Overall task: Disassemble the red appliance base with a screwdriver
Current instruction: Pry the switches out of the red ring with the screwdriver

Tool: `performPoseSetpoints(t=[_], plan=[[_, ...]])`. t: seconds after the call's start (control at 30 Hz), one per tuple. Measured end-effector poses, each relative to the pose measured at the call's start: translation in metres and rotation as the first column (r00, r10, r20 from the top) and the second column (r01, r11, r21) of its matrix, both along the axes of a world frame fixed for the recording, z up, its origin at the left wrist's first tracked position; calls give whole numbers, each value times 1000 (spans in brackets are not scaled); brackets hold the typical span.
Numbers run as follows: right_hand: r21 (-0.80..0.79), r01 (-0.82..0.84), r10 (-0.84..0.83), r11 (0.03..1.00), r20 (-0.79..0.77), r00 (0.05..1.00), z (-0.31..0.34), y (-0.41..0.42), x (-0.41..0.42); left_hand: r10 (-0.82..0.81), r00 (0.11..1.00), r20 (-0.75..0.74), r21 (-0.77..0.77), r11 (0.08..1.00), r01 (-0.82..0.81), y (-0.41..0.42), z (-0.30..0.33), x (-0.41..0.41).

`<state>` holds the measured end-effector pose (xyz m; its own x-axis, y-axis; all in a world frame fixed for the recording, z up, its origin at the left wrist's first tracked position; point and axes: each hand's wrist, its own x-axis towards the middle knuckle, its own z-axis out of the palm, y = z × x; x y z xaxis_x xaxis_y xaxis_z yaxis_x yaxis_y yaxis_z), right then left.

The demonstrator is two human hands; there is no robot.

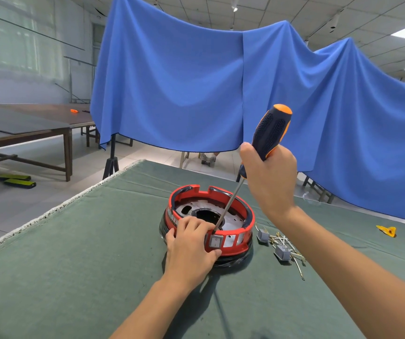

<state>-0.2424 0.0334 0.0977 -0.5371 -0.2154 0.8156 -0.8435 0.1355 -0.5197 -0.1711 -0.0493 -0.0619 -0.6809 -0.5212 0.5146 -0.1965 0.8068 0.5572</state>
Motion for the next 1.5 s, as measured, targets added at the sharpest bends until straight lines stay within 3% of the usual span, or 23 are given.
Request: performPoseSetpoints(t=[0.2,0.43,0.7,0.93,1.07,1.23,1.5], plan=[[181,175,-181,968,22,983,11,-15,2,1,1000,-4,0,1000,-1,0,0,0],[287,236,-258,928,40,965,20,-50,-15,13,1000,10,7,1000,-13,0,-2,-2],[339,232,-248,912,4,969,16,-77,-43,1,999,-43,31,1000,1,-3,-4,-3],[399,175,-233,900,100,967,13,-85,-53,-12,1000,-22,2,1000,12,-5,-4,-3],[238,47,-97,970,203,974,15,-61,-50,-22,999,-30,13,1000,23,-5,-3,-1],[-88,26,-14,996,138,990,5,-18,-34,-20,999,-29,23,1000,21,-4,0,1],[-524,165,67,835,394,917,-32,43,-39,-30,997,-75,42,999,33,0,-3,3]])
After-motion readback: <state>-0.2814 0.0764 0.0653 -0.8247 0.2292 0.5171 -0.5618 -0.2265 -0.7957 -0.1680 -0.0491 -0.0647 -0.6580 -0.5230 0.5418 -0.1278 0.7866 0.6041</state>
